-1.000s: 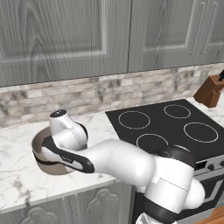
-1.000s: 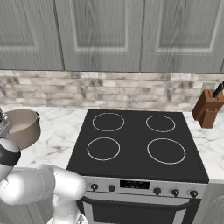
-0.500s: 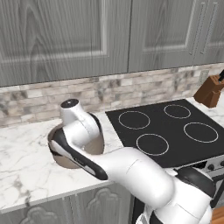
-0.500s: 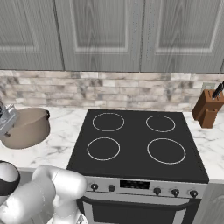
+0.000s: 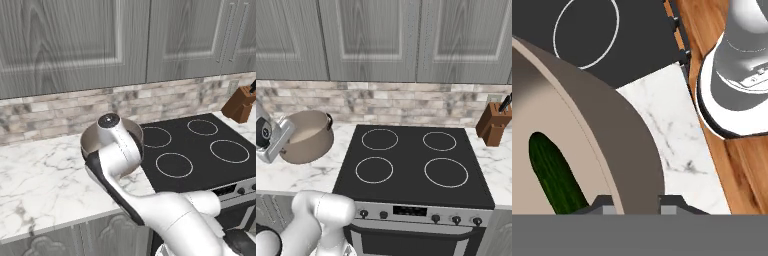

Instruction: Turn on the sink faucet. Then move the cucumber from the counter to the sink. Turn off the sink. Move the vegetable from the sink to the pot next to the stove. Finally move the pot to the rear left burner.

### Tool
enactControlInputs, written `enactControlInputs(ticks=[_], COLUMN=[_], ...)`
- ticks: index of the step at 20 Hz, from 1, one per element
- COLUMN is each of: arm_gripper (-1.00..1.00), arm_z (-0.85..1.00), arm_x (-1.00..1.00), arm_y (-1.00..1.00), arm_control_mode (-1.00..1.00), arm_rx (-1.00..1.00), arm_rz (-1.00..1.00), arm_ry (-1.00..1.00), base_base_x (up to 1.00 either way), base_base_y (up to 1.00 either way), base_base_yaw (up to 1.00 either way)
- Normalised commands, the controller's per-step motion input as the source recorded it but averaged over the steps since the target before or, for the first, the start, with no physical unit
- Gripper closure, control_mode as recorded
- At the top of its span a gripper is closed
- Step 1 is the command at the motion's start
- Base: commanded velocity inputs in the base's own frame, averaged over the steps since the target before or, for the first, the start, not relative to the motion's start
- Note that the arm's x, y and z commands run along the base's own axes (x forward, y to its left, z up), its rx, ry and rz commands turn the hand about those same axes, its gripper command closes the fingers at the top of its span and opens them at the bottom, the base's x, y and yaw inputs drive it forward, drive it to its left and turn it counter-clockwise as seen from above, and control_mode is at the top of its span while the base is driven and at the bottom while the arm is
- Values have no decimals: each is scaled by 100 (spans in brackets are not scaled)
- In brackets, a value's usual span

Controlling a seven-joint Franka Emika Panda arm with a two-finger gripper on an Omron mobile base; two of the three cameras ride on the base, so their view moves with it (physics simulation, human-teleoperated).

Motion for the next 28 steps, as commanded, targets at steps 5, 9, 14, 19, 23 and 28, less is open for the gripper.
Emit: enactControlInputs(ticks=[5, 9, 14, 19, 23, 28], arm_gripper=[100, 100, 100, 100, 100, 100], arm_z=[10, 15, 11, 0, 0, 0], arm_x=[5, 26, 41, 47, 34, 22], arm_y=[-73, -79, -72, -65, -54, -41], arm_control_mode=[-100, -100, -100, -100, -100, -100], arm_rx=[1, 5, 8, 12, 12, 11], arm_rz=[-19, -20, -19, -12, -4, -1], arm_ry=[-14, -2, 0, 0, 0, 0], base_base_x=[0, 0, 0, 0, 0, 0], base_base_y=[0, 0, 0, 0, 0, 0], base_base_yaw=[0, 0, 0, 0, 0, 0])
